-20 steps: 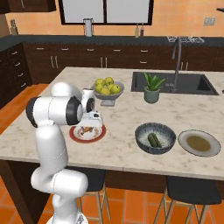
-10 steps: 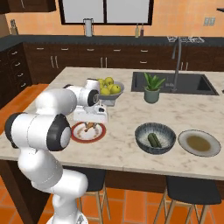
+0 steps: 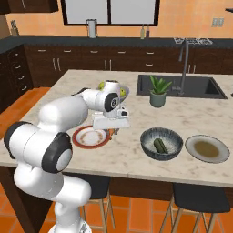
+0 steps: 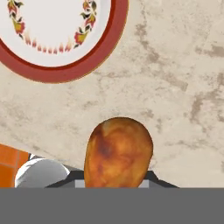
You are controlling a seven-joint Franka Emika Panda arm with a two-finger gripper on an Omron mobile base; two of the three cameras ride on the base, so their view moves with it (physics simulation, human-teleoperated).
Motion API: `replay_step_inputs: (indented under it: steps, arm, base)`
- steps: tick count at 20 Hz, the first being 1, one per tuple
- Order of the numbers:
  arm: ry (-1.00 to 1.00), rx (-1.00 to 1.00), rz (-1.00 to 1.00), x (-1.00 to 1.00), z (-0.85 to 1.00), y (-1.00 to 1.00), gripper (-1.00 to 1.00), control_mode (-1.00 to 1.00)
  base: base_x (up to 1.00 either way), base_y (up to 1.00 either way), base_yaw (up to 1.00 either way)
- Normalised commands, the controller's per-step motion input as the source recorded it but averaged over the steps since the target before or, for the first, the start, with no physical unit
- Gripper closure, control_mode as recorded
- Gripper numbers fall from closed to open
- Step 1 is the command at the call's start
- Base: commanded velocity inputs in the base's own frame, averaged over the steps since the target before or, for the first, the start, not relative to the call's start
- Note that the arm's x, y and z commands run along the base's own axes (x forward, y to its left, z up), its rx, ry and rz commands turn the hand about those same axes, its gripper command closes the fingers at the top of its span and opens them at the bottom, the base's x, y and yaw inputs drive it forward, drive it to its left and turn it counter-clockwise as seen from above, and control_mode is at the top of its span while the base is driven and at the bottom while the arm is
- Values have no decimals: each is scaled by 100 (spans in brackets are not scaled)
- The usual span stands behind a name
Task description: Pick the chicken drumstick and cucumber from their plates and place them in the bowl. Then put the bowl in the fridge.
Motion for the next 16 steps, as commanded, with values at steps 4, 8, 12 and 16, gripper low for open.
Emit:
replay_step_inputs:
  steps: [4, 8, 12, 16]
  arm:
    - [2, 0, 10, 0, 20, -99, 100, -100]
    - [0, 0, 0, 1, 0, -100, 100, -100]
    - [0, 2, 0, 15, -3, -93, 100, -100]
    - [0, 5, 0, 45, -26, -66, 100, -100]
  base:
    - [0, 0, 0]
    - [0, 0, 0]
    - [0, 0, 0]
    - [0, 0, 0]
